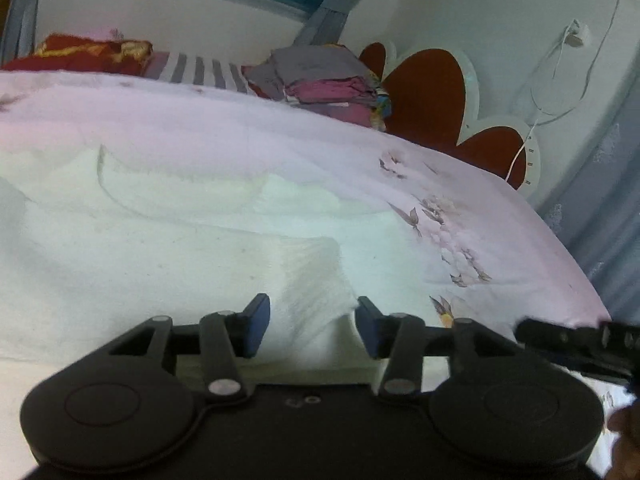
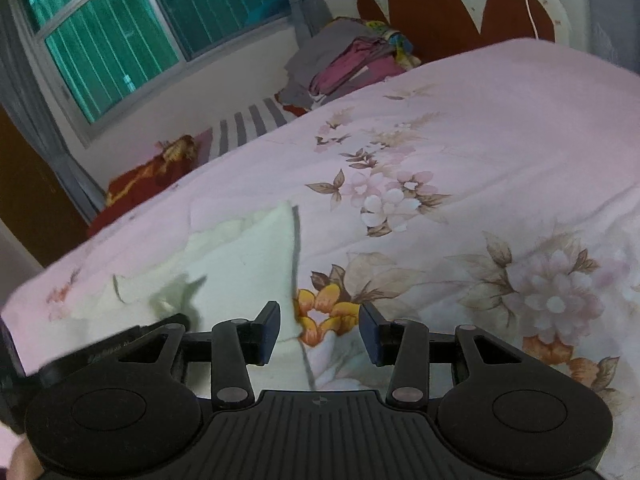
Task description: Fold small clothes
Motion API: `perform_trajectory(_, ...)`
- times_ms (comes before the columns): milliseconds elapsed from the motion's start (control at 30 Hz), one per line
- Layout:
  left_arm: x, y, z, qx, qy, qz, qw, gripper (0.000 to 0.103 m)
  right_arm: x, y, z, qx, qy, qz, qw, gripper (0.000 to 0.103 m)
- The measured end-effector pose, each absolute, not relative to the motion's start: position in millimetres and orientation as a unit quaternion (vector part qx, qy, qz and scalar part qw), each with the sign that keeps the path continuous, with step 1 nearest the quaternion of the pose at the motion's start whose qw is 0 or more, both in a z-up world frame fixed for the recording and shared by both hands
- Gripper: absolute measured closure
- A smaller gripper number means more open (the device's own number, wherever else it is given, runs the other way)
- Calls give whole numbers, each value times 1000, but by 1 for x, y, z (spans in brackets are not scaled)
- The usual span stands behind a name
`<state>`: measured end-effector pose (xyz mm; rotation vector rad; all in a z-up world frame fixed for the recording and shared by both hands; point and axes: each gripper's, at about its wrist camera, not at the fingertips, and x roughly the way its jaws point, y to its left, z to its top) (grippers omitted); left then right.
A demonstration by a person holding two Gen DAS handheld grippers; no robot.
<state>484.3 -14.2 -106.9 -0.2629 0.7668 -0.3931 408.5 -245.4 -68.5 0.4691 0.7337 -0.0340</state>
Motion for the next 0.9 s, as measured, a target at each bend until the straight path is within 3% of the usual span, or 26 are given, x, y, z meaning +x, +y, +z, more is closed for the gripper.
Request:
perform_trajectory(33,479,-6,-102,-123,366,-185,904,57,410,-245,-68,232,354,-15,906,47)
perform_trajectory(67,473,6,-98,-124,359,-173,909,57,411,-244,-67,239,348,-14,907,25)
perform_trajectory(200,438,86,-81,-126,334,-86,930,56,422,-227,-66,260,335,26,905,23)
perform_trajectory(333,413,162,-85,-106,345,0,933,53,441,-196,-72,248,351,62,901,29)
perform_trajectory(400,410,193,-94,-130,363,17,922,54,451,-180,-79,238,367,69,896,46)
perform_trajectory(467,413,204,-99,-145,378,10,914,53,462,-168,-90,237,385,73,889,55)
perform_trajectory(733,433,195,-111,-125,378,4,917,53,487,-135,-101,196,397,70,894,55)
perform_trajectory(767,434,190,-111,-111,380,4,918,53,489,-130,-102,186,398,72,896,64)
perform_trajectory(800,434,188,-111,-100,380,4,919,53,491,-126,-103,177,398,76,897,88)
perform_trajectory(900,431,190,-108,-107,378,-3,920,60,495,-115,-101,153,399,89,900,97)
